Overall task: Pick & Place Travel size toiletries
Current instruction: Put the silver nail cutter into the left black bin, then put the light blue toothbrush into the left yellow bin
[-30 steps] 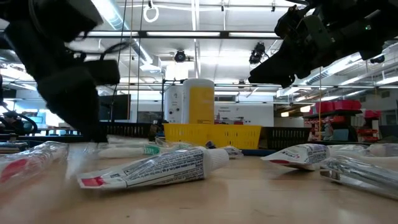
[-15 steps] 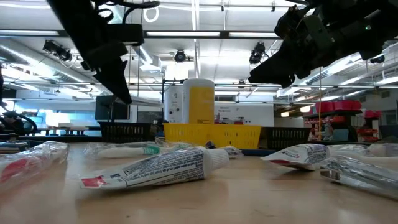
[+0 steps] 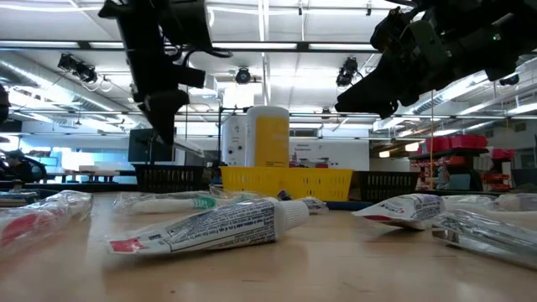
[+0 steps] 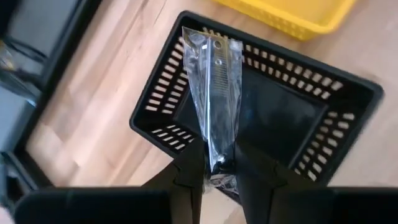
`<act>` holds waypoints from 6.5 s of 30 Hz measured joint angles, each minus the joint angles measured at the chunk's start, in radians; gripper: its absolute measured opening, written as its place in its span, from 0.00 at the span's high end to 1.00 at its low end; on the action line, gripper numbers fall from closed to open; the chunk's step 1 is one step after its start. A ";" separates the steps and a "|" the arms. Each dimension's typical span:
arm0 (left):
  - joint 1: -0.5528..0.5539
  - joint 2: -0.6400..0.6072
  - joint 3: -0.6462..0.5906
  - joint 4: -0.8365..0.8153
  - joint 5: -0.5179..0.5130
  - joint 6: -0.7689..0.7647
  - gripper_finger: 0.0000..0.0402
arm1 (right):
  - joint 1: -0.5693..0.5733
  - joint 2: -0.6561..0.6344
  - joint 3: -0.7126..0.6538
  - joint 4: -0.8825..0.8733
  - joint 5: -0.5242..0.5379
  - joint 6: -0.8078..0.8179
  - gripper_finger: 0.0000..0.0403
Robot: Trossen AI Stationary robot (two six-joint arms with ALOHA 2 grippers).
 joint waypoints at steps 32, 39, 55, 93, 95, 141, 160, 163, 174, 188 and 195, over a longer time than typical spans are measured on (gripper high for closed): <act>0.088 0.244 -0.002 0.057 0.143 -0.087 0.68 | 0.000 0.000 0.000 -0.023 0.000 0.000 0.67; 0.063 0.243 0.016 -0.021 0.122 -0.088 0.64 | 0.000 0.000 0.000 -0.023 0.000 0.000 0.67; -0.114 0.209 0.230 -0.137 0.084 0.006 0.65 | 0.000 0.000 0.000 -0.023 -0.001 0.001 0.67; -0.352 0.049 -0.234 0.664 0.209 -0.261 0.66 | 0.000 0.000 0.000 -0.027 0.007 0.012 0.67; -0.359 0.056 -0.234 0.700 0.214 -0.271 0.66 | 0.000 0.000 0.000 -0.031 0.007 0.000 0.67; -0.397 0.246 -0.233 0.817 0.255 -0.220 0.94 | 0.000 0.002 0.000 -0.090 0.003 0.053 0.59; -0.292 0.091 -0.017 0.558 0.070 -0.125 0.93 | 0.000 0.002 0.000 -0.092 0.007 0.053 0.57; -0.222 0.101 0.057 0.469 0.076 -0.117 0.92 | 0.000 0.002 0.000 -0.098 0.007 0.053 0.59; 0.062 0.111 0.153 0.254 0.226 -0.246 0.91 | 0.000 0.002 0.000 -0.098 0.007 0.053 0.60; 0.281 0.215 0.151 0.281 0.470 -0.304 0.88 | 0.000 0.002 0.000 -0.114 0.007 0.053 0.61; 0.299 0.249 0.153 0.360 0.499 -0.362 0.84 | 0.000 0.002 0.000 -0.132 0.007 0.052 0.59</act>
